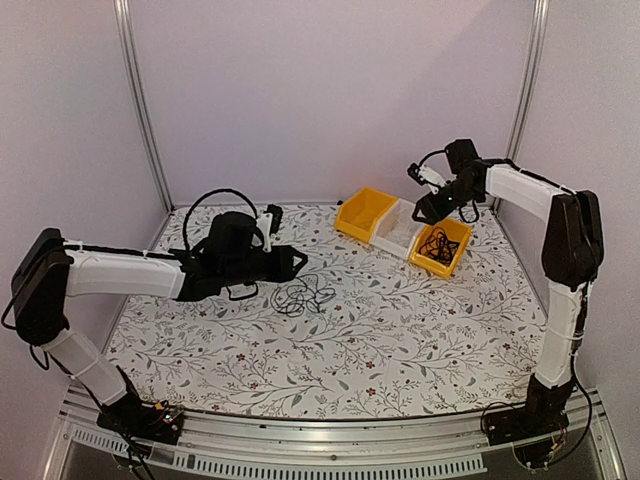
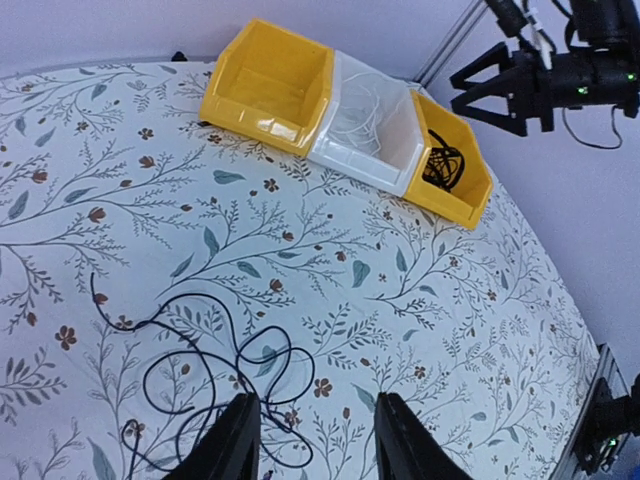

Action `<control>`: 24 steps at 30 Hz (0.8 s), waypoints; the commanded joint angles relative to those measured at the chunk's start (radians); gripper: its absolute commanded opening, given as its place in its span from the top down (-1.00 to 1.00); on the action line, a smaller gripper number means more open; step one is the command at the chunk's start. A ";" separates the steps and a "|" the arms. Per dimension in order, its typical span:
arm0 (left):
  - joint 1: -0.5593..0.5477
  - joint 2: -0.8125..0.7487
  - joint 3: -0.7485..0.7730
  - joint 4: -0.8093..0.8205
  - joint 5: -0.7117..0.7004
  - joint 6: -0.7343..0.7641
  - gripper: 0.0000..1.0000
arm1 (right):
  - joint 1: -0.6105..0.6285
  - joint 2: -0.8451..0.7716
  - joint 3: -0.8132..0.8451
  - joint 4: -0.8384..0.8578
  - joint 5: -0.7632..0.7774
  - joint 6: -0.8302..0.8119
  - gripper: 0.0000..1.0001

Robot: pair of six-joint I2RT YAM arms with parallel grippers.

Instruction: Untangle the cables

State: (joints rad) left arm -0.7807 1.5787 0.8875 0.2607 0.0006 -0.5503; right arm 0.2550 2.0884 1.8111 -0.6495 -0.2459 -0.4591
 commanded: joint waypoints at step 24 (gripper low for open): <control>0.234 0.430 0.239 -0.094 0.037 0.006 0.48 | 0.001 -0.514 -0.713 0.356 -0.323 -0.056 -0.30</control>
State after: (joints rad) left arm -0.5575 1.9476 1.0672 0.1219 0.0120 -0.5499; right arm 0.2550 1.5791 1.0981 -0.3393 -0.5228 -0.4923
